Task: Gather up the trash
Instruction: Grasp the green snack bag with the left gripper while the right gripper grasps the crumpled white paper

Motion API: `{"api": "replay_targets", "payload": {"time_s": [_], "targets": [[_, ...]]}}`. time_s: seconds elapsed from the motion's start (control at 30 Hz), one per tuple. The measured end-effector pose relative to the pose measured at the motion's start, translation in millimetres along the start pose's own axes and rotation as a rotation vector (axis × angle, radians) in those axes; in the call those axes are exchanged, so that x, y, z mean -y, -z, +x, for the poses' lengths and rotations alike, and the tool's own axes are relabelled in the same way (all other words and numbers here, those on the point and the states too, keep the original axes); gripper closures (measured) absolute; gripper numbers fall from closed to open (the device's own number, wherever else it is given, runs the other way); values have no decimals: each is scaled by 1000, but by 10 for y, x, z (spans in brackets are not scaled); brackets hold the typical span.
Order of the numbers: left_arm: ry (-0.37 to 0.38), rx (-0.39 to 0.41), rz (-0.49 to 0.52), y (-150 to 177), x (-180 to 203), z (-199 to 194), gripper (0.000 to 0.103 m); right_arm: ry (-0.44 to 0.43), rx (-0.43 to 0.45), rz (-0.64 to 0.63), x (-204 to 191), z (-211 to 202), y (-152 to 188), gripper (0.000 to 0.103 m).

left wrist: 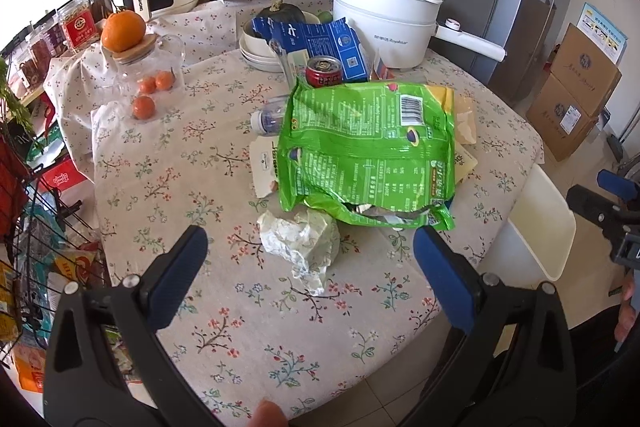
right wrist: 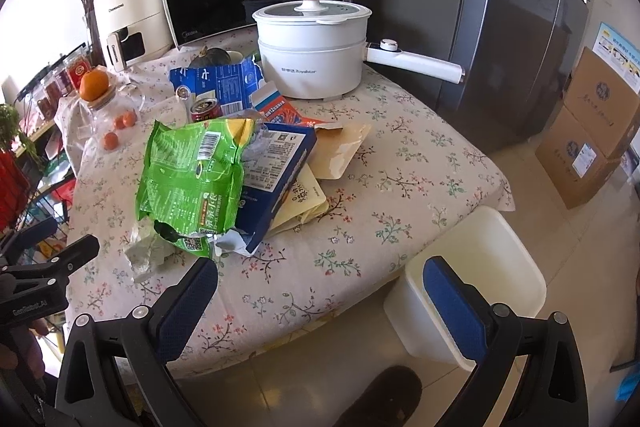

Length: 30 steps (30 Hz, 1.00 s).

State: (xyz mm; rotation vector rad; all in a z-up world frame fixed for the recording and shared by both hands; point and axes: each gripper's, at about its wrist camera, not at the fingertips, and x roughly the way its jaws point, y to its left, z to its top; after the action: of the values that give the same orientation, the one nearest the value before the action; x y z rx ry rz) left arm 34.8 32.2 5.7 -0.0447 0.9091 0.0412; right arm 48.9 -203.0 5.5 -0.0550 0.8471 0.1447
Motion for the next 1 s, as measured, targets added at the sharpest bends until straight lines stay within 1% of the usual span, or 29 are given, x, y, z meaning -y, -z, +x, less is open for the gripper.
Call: {"api": "replay_targets", "payload": {"time_s": [0.07,0.13,0.23,0.3,0.33,0.37,0.43,0.47,0.5,0.57,0.63,0.73,0.77,0.8,0.87,0.9,0.93,0.97,1.0], "targets": [[13,-12,-14,-81,-76,34,1,0,1,-6,22,-2,-145,0],[58,-48,-51,-164,-178,120,5,-8,-9,-7,47,39,-299,0],[118,-101,-86,-260,-279,339,7,-46,-33,5,74,186,-500,0],[167,-123,-105,-247,-319,496,12,-98,-56,19,77,347,-572,0],[201,-128,-117,-232,-352,589,14,-124,-68,24,68,427,-577,0],[213,-138,-127,-221,-388,691,15,-147,-83,32,68,524,-560,0],[263,-154,-125,-243,-439,891,16,-171,-150,45,61,710,-514,1],[266,-146,-109,-268,-462,977,16,-187,-190,44,40,789,-505,2],[274,-135,-96,-290,-494,1064,16,-222,-208,44,27,847,-510,5],[315,-152,-116,-305,-571,1229,16,-244,-220,60,16,912,-533,6],[380,-179,-162,-294,-651,1375,16,-254,-224,59,-10,955,-567,6],[449,-200,-201,-273,-688,1488,16,-244,-227,47,-46,1014,-584,6],[464,-205,-214,-265,-693,1506,18,-237,-231,42,-57,1039,-579,6],[479,-211,-227,-259,-701,1523,21,-236,-237,38,-69,1067,-572,6],[507,-226,-261,-247,-718,1552,31,-243,-255,34,-85,1130,-559,6],[516,-227,-273,-243,-721,1550,33,-245,-265,31,-104,1171,-551,7],[523,-228,-284,-243,-720,1547,41,-245,-276,28,-124,1209,-540,9],[536,-230,-294,-240,-721,1543,57,-242,-286,22,-144,1248,-528,10],[546,-236,-306,-239,-722,1549,61,-236,-293,17,-165,1276,-521,11]]}}
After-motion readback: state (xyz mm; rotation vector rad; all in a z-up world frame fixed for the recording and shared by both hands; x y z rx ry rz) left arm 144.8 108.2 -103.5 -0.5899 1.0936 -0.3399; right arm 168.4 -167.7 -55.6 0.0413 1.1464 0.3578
